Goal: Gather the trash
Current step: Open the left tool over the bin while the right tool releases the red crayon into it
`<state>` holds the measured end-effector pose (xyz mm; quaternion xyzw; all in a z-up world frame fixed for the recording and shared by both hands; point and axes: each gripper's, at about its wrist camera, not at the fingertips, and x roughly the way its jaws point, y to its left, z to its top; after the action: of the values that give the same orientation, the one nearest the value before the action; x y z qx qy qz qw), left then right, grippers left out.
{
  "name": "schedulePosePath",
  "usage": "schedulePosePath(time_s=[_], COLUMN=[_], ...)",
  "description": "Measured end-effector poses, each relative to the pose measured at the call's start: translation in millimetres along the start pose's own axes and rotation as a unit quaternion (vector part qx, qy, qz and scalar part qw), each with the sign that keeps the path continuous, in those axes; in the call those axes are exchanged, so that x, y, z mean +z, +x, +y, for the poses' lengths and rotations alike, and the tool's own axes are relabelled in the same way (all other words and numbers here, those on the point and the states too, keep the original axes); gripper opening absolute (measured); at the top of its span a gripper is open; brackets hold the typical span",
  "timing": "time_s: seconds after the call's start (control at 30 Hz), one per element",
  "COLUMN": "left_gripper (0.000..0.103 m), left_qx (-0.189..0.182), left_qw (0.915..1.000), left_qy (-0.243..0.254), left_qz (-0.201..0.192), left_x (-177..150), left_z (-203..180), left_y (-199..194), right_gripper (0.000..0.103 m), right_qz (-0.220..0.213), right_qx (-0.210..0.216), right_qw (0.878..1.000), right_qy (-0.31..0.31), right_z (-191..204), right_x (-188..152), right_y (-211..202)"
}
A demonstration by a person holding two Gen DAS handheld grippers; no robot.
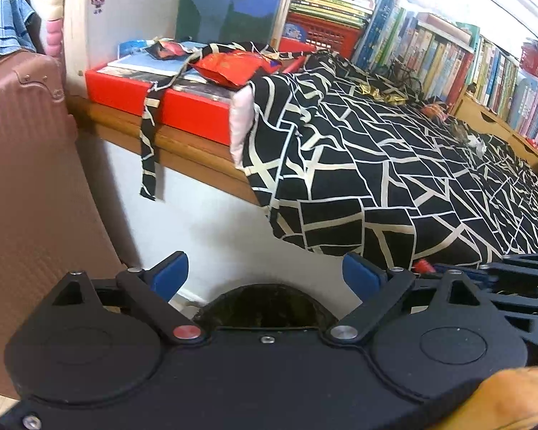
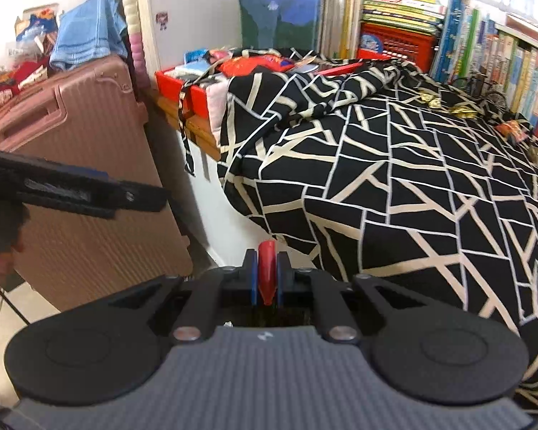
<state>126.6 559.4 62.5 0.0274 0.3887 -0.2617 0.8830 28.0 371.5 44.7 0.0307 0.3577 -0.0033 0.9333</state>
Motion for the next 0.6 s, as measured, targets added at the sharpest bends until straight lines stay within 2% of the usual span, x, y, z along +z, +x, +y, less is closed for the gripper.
schedulePosePath(time_s=[0.03,0.07,0.1,0.13,0.17,0.23,0.33,0.4,0.43,0.6], left_gripper=[0.092,0.092,0.092,0.092,0.092,0.092,0.093,0.095,0.095,0.098], left_qx=[0.001,0.002,0.004,0.006,0.01,0.017,0.027,0.034,0.034,0.014], left_qw=[1.0,1.0,1.0,1.0,0.9999,0.9998,0.9996,0.9993,0.9993,0.9995], left_qy=[0.0,-0.001,0.0,0.0,-0.001,-0.003,0.003,0.015,0.014,-0.029], left_qz=[-0.001,-0.002,-0.002,-0.003,-0.004,-0.008,-0.005,-0.003,-0.003,0.002], left_x=[0,0,0,0,1,1,2,4,5,15], left_z=[1,2,3,4,5,8,11,10,11,12], left_y=[-2,-4,-5,-6,-7,-9,-12,-16,-18,-33], right_gripper=[0.025,0.042,0.052,0.074,0.085,0.086,0.089,0.094,0.103,0.103], right_qz=[0.002,0.005,0.007,0.004,-0.007,-0.023,-0.023,-0.024,-0.026,-0.043], right_qx=[-0.002,-0.013,-0.02,-0.028,-0.04,-0.046,-0.038,-0.035,-0.036,-0.047], right_qw=[1.0,1.0,1.0,0.999,0.999,0.998,0.998,0.998,0.998,0.998], right_qy=[-0.005,-0.008,-0.014,-0.021,-0.029,-0.045,-0.05,-0.05,-0.047,-0.014], right_z=[2,4,7,9,12,15,14,11,9,-9], right_x=[0,2,3,4,5,7,9,8,9,13], right_y=[5,12,17,21,23,22,18,11,7,-22])
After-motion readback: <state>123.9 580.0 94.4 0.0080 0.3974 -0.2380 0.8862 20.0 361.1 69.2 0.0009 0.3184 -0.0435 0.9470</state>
